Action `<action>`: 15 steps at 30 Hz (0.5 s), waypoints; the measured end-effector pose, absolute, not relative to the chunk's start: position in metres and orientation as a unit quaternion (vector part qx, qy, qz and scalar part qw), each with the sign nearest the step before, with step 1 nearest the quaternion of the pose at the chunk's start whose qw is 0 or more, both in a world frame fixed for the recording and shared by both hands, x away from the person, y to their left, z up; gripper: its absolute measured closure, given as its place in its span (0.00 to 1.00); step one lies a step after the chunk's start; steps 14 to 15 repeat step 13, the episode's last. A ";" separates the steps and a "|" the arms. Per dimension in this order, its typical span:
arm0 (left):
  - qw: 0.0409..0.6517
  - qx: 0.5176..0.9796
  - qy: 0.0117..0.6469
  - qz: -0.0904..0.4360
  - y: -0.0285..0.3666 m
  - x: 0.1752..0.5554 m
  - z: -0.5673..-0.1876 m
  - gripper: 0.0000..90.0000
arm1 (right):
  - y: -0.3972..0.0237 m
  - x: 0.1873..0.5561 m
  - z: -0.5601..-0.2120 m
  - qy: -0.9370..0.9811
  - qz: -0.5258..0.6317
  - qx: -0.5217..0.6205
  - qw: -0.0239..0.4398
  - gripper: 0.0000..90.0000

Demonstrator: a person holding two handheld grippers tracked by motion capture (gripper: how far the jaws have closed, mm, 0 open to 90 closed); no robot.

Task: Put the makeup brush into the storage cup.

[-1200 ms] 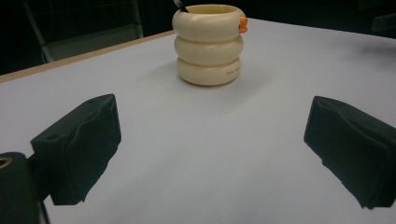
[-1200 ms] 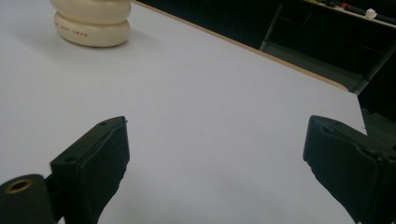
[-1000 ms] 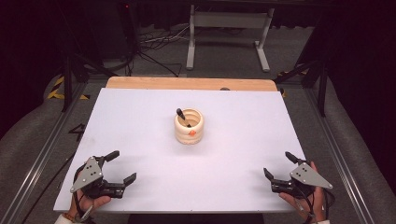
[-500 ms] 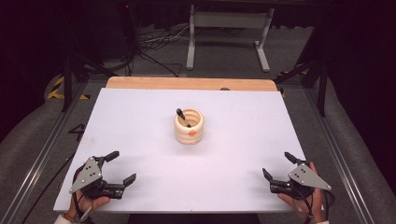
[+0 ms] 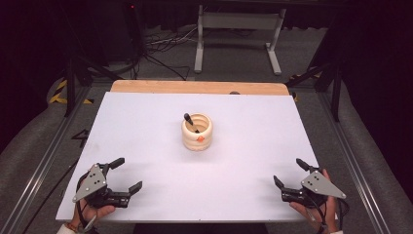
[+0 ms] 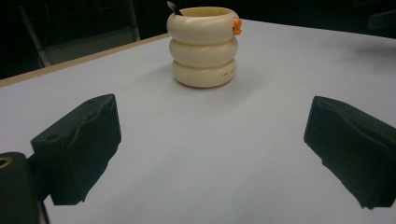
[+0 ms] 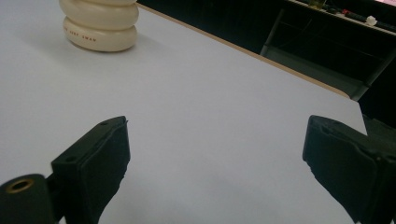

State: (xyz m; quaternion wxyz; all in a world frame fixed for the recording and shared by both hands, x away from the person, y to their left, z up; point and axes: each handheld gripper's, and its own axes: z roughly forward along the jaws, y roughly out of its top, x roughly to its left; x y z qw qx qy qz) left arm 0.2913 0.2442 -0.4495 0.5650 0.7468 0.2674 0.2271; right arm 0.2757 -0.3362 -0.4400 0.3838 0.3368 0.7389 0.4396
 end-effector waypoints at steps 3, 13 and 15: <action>0.565 0.747 0.269 0.227 0.244 0.292 -0.450 0.05 | -0.336 0.276 -0.439 0.738 0.443 0.336 0.383 0.09; 0.565 0.745 0.272 0.226 0.243 0.294 -0.450 0.05 | -0.338 0.276 -0.440 0.736 0.445 0.339 0.380 0.09; 0.565 0.745 0.272 0.226 0.243 0.294 -0.450 0.05 | -0.338 0.276 -0.440 0.736 0.445 0.339 0.380 0.09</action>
